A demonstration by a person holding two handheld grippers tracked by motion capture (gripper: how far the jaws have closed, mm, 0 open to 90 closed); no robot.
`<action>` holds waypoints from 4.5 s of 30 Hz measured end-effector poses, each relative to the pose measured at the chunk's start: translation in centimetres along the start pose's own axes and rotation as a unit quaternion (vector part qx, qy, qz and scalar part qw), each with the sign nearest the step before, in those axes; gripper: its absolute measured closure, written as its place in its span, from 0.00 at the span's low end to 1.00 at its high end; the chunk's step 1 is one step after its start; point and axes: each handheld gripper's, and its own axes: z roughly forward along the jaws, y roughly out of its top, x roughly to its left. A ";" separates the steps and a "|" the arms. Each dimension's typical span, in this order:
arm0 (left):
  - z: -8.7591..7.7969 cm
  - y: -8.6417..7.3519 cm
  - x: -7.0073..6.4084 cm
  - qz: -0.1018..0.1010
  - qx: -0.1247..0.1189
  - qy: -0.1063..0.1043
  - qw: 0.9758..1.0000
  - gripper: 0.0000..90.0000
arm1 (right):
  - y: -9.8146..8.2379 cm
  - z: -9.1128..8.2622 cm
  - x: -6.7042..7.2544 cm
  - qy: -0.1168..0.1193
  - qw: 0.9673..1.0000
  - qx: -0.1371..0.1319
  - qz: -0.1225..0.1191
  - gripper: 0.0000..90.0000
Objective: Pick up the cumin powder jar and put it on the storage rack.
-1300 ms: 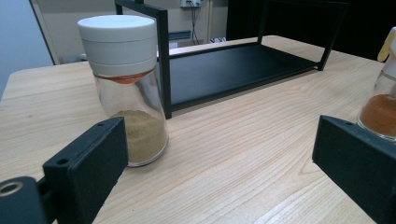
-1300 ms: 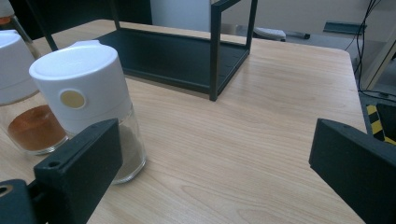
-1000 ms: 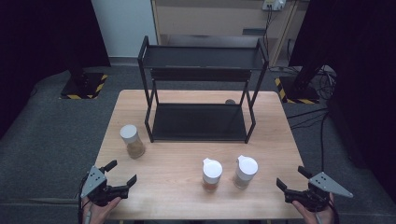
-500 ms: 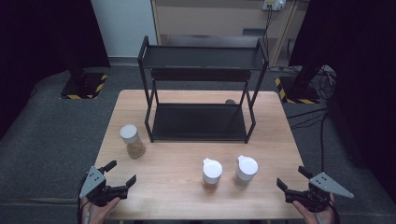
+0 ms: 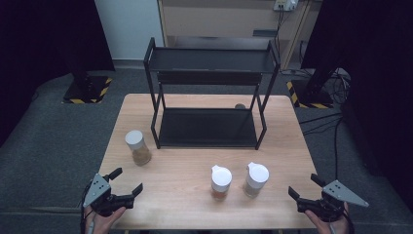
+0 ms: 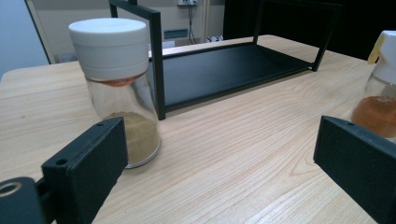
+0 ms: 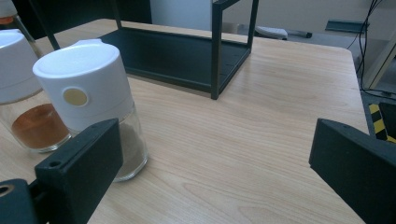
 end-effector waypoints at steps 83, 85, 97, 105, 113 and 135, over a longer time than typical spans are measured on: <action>5.6 9.9 6.7 -0.009 0.080 0.021 0.997 0.02 | -0.1 -0.1 -0.3 0.004 1.000 -0.001 0.006 0.04; 6.0 9.8 6.9 -0.010 0.081 0.021 0.996 0.02 | -0.1 0.0 -0.3 0.004 1.000 -0.001 0.006 0.04; 8.3 9.2 7.6 -0.014 0.084 0.016 0.996 0.02 | -0.1 0.0 -0.3 0.004 1.000 -0.001 0.006 0.04; 9.5 8.9 8.1 -0.018 0.088 0.016 0.996 0.04 | -0.1 -0.1 -0.4 0.005 1.000 -0.001 0.007 0.04; 10.4 8.5 8.5 -0.020 0.096 0.017 0.995 0.08 | -0.1 -0.1 -0.4 0.006 1.000 -0.002 0.008 0.04; 10.5 6.5 8.0 -0.003 0.065 0.015 0.998 0.36 | -0.2 -0.1 -0.5 0.006 1.000 -0.003 0.008 0.04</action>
